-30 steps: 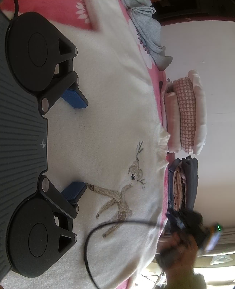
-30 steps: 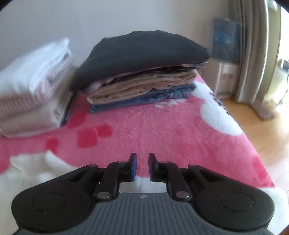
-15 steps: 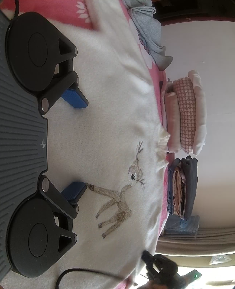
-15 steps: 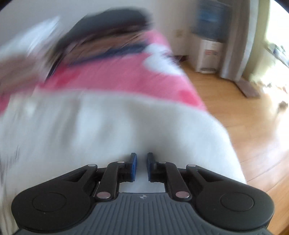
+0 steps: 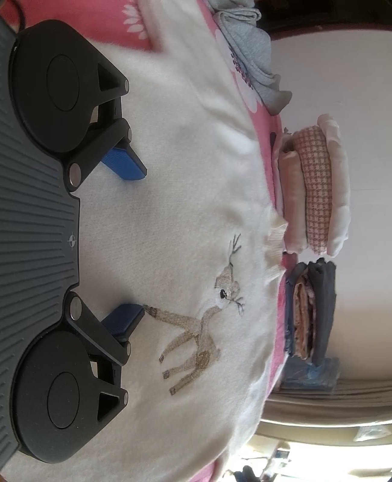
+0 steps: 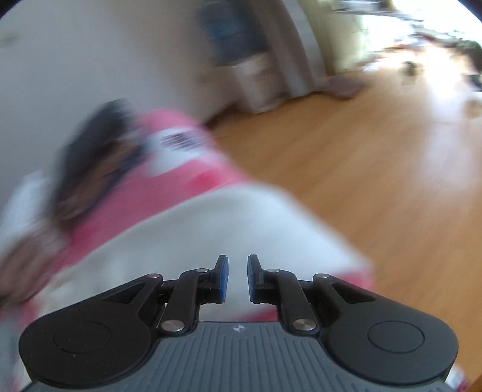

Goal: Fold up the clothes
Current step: 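Lower the open right gripper toward the sweater body edge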

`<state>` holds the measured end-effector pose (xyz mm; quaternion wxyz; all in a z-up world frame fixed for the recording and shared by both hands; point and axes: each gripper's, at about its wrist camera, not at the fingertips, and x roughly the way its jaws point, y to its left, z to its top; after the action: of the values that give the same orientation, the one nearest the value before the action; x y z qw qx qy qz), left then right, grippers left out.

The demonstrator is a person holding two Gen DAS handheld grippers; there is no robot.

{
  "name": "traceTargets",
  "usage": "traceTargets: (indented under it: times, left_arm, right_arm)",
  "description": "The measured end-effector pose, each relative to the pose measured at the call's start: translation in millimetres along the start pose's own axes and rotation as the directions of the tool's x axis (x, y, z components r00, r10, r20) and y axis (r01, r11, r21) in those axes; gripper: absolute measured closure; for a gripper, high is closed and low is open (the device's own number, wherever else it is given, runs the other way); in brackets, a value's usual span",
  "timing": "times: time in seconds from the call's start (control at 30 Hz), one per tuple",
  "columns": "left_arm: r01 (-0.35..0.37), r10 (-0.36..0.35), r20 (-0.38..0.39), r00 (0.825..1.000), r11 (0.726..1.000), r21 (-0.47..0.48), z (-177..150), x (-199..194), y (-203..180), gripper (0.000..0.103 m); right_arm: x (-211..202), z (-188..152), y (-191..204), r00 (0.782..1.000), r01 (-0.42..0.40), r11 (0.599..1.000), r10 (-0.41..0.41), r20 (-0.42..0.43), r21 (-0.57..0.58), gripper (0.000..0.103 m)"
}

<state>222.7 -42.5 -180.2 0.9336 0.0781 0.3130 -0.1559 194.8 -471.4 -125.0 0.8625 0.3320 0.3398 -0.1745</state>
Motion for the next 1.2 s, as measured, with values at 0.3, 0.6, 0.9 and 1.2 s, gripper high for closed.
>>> traceTargets:
  times: [0.3, 0.6, 0.9, 1.2]
  left_arm:
    - [-0.002, 0.011, -0.162, 0.987, 0.998, 0.057, -20.1, -54.1, 15.8, 0.012]
    - [-0.007, 0.040, -0.209, 0.977, 0.988, 0.154, -81.4, -135.8, 27.9, 0.011]
    - [-0.038, 0.069, -0.214, 0.975, 0.989, 0.143, -93.4, -160.4, 34.7, 0.011]
    - [-0.022, 0.039, -0.227, 0.973, 0.997, 0.079, -99.5, -158.4, 45.9, 0.009]
  right_arm:
    - [-14.4, -125.3, 52.6, 0.977, -0.079, 0.945, 0.011, -0.212, -0.316, 0.090]
    - [-104.3, -185.6, 27.1, 0.931, 0.020, 0.944, -0.137, -0.337, -0.329, 0.090]
    - [-145.2, -217.6, 61.6, 0.938, -0.086, 0.906, -0.067, -0.341, -0.415, 0.089]
    - [-151.3, -239.3, 51.2, 0.887, 0.009, 0.838, -0.259, -0.383, -0.545, 0.089]
